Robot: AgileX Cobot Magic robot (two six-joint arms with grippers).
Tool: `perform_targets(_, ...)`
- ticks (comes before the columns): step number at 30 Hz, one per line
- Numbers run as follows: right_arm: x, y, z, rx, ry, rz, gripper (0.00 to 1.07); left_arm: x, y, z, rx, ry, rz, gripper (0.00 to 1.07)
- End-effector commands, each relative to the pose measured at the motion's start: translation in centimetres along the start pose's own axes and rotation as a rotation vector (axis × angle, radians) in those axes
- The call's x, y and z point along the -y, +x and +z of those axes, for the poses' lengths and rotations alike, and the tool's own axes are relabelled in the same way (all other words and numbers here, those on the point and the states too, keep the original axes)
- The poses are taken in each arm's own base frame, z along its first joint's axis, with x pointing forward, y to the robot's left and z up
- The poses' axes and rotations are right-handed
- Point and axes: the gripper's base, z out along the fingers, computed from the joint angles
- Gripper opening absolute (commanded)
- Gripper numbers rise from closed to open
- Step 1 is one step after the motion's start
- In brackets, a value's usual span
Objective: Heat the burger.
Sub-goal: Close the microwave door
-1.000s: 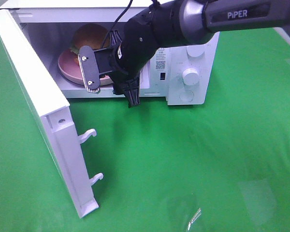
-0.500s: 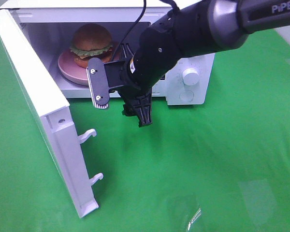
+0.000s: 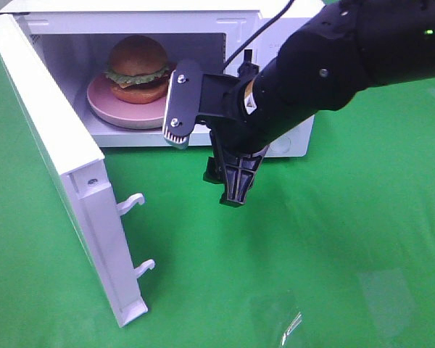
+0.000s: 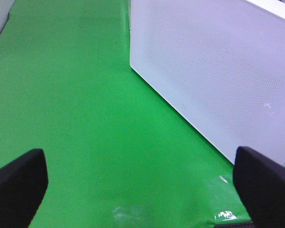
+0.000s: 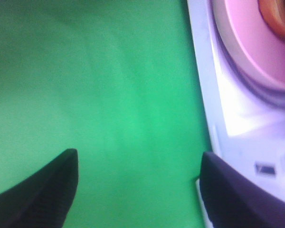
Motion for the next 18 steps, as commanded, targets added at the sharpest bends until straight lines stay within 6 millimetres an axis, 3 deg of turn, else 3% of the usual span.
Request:
perform_targets(1, -0.4, 0.5, -1.7, 0.008, 0.005, 0.228, 0.70, 0.1, 0.0, -0.2, 0.028, 0.006, 0.001, 0.98)
perform_targets(4, -0.5, 0.8, -2.7, 0.008, 0.007, 0.337, 0.72, 0.1, 0.0, -0.2, 0.028, 0.006, 0.001, 0.98)
perform_targets(9, -1.6, 2.4, -4.6, -0.039, -0.006, 0.517, 0.85, 0.1, 0.0, -0.2, 0.028, 0.006, 0.001, 0.98)
perform_targets(18, -2.3, 5.2, -7.6, -0.199, -0.051, 0.648, 0.79, 0.1, 0.0, -0.2, 0.028, 0.006, 0.001, 0.98)
